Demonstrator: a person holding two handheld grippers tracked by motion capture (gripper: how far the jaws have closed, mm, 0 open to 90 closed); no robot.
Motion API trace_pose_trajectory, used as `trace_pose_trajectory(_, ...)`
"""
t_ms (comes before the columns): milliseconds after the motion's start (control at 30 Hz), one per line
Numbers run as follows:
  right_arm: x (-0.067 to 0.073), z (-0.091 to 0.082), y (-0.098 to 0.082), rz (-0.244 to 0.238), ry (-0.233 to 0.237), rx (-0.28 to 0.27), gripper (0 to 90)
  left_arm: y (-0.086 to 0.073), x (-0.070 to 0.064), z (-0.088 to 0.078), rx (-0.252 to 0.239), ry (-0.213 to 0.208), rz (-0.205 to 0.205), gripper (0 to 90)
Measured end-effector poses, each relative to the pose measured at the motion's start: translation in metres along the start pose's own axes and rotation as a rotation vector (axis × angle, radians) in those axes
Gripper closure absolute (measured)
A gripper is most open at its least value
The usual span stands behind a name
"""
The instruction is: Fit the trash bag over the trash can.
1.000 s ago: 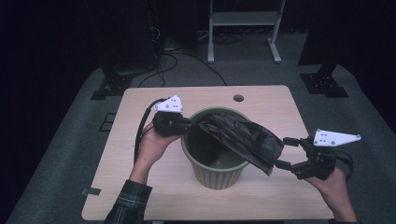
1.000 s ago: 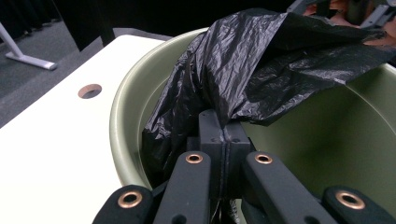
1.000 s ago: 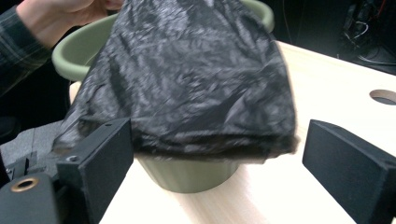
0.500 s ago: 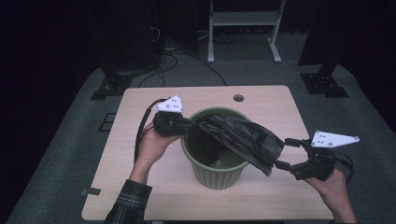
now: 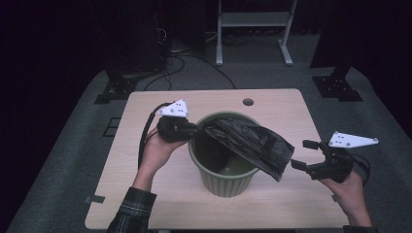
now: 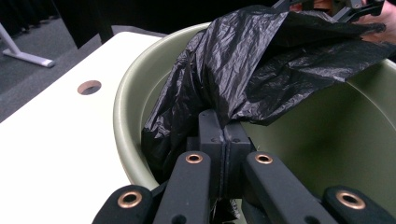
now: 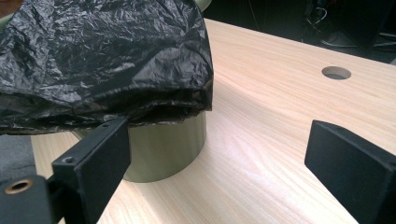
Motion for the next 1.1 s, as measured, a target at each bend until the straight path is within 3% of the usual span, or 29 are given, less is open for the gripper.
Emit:
trace_pose_trajectory(333,0.004,-0.007,0.004,-0.002,0.023,-0.029,6.0,0.0,0.0,0.002,0.004,-0.006,-0.001,89.1)
trace_pose_trajectory(500,0.002,0.002,0.009,-0.006,0.021,-0.011,6.0,0.002,-0.003,0.004,0.004,-0.014,0.009,89.1)
trace_pose_trajectory(667,0.006,0.011,0.022,-0.022,0.046,-0.029,6.2,0.003,-0.005,0.011,0.026,-0.024,0.026,89.1)
trace_pose_trajectory(833,0.014,0.017,0.039,-0.041,0.076,-0.052,6.8,0.004,-0.008,0.014,0.057,-0.005,0.053,88.6)
trace_pose_trajectory(967,0.021,0.021,0.056,-0.06,0.086,-0.064,8.0,0.005,-0.01,0.015,0.068,0.002,0.062,83.3)
trace_pose_trajectory(1100,0.028,0.027,0.066,-0.102,0.137,-0.055,44.4,0.006,-0.009,0.016,0.051,0.026,0.061,68.8)
Point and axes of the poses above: each handheld gripper's, and its own axes: z roughly forward along the jaws, y roughly out of its top, x roughly to its left, the point moved 3 cm from there along z, roughly forward along the jaws, and after that the axes turned 1 degree about -y, right-handed, at the moved point
